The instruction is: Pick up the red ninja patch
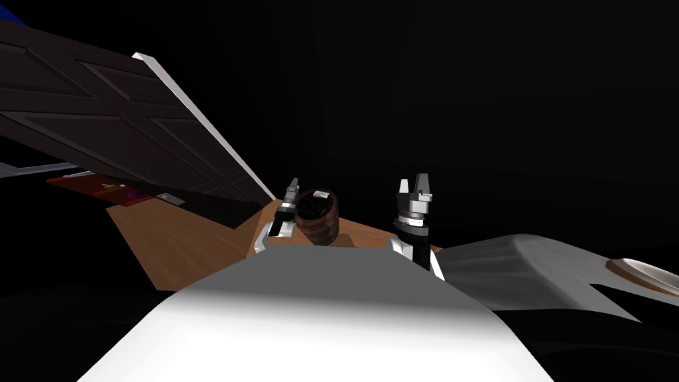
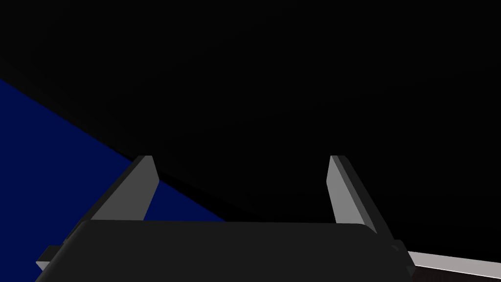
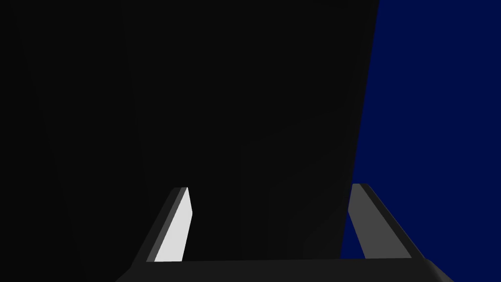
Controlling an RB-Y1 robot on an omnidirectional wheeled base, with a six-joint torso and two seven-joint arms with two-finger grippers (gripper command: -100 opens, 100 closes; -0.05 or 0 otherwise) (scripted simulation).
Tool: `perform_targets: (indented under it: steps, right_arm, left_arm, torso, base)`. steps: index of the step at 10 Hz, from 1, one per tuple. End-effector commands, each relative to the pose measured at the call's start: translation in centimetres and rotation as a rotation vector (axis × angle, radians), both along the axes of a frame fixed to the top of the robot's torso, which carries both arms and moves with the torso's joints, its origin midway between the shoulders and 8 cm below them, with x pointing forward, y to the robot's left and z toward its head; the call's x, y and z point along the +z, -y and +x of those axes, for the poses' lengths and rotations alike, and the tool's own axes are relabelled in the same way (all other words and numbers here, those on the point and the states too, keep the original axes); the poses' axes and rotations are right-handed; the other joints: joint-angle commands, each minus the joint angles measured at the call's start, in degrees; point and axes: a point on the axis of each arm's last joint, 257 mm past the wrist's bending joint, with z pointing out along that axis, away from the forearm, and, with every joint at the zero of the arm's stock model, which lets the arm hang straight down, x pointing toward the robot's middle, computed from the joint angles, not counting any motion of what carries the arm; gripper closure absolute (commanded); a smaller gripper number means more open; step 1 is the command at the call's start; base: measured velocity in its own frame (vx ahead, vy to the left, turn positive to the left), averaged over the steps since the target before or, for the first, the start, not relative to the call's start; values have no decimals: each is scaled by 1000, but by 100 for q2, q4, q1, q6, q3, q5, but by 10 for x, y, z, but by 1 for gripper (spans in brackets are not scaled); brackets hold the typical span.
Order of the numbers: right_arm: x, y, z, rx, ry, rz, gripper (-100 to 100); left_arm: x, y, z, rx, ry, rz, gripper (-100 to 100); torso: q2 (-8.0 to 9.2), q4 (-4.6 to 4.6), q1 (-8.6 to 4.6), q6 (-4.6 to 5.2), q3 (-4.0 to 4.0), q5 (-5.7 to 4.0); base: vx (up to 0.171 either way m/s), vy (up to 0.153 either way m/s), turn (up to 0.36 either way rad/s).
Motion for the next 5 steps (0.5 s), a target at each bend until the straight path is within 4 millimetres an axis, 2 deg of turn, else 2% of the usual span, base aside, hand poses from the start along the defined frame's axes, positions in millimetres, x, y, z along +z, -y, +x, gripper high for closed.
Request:
perform_targets:
  steps: [1, 2, 5]
  right_arm:
    - [0, 0, 0, 0, 0, 0, 0]
    - [0, 0, 0, 0, 0, 0, 0]
    - [0, 0, 0, 0, 0, 0, 0]
  left_arm:
    - [-9, -1, 9, 9, -43, 0, -100]
    - [-17, -4, 24, 13, -74, 2, -100]
    - [-30, -8, 47, 28, -142, -4, -100]
  torso:
    - [0, 0, 0, 0, 0, 0]
    - [4, 1, -6, -1, 2, -1]
    - [2, 1, -3, -1, 1, -1]
  base:
    - [-28, 79, -8]
    - [-40, 87, 7]
    - [-20, 82, 0]
